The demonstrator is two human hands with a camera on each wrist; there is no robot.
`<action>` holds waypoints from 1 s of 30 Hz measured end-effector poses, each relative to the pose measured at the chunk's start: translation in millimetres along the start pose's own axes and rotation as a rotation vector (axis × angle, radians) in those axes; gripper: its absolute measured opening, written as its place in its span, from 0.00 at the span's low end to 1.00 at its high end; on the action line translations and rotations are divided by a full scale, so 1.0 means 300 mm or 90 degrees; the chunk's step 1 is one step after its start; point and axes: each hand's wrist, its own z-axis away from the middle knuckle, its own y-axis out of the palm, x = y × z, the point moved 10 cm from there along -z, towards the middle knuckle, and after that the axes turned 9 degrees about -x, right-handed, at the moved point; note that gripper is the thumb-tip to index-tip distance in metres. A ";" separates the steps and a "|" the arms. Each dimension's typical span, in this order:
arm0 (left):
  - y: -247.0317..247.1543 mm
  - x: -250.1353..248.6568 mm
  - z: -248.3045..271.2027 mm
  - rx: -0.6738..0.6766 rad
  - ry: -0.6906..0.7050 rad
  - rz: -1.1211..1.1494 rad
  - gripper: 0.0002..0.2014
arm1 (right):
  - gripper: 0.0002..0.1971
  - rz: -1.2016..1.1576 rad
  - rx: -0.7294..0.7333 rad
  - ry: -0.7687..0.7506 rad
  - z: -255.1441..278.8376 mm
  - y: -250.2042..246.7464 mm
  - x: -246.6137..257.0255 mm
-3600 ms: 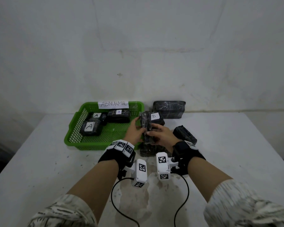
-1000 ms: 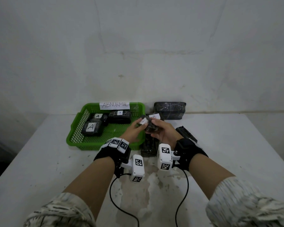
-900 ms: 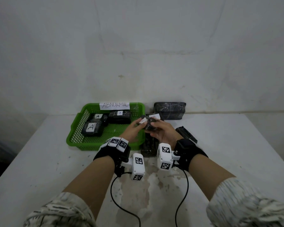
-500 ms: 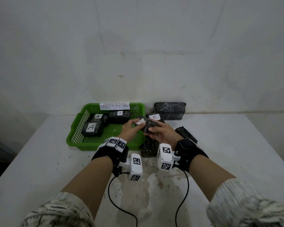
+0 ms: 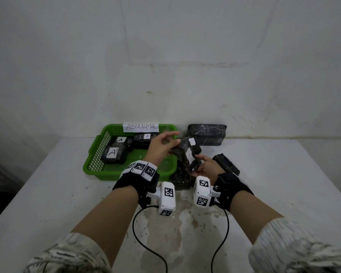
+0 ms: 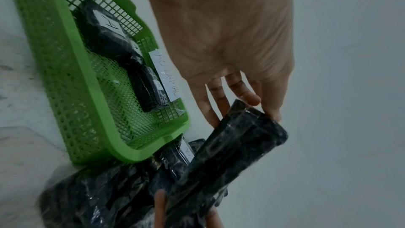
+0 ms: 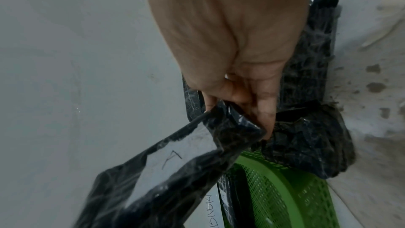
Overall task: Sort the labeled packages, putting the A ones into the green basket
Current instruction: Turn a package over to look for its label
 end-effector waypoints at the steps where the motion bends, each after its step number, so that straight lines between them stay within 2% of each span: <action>1: 0.004 -0.005 -0.002 0.001 0.018 -0.022 0.17 | 0.32 0.000 -0.014 0.000 -0.005 -0.004 -0.005; 3: 0.007 0.003 0.001 -0.012 0.012 -0.050 0.27 | 0.31 0.002 -0.043 0.000 -0.013 -0.011 -0.013; 5: 0.033 0.015 0.020 0.014 -0.023 -0.054 0.32 | 0.29 0.011 -0.048 -0.009 -0.024 -0.012 -0.014; 7: 0.095 0.024 0.054 0.099 -0.047 -0.062 0.28 | 0.24 0.041 -0.043 -0.016 -0.027 -0.010 -0.012; 9: 0.137 0.023 0.081 0.148 -0.037 -0.073 0.20 | 0.21 0.064 -0.020 -0.021 -0.022 0.010 -0.014; 11: 0.148 0.017 0.086 0.148 -0.026 -0.070 0.15 | 0.20 0.074 -0.003 -0.025 -0.025 0.025 -0.021; 15: 0.138 0.005 0.077 0.138 -0.023 -0.048 0.14 | 0.17 0.056 -0.014 -0.049 -0.022 0.028 -0.006; 23: 0.148 0.022 0.079 0.151 -0.088 0.009 0.14 | 0.22 0.079 0.020 -0.065 -0.004 0.017 0.033; 30: 0.129 0.027 0.068 0.138 -0.075 -0.032 0.12 | 0.25 0.086 0.005 -0.051 -0.024 0.009 0.015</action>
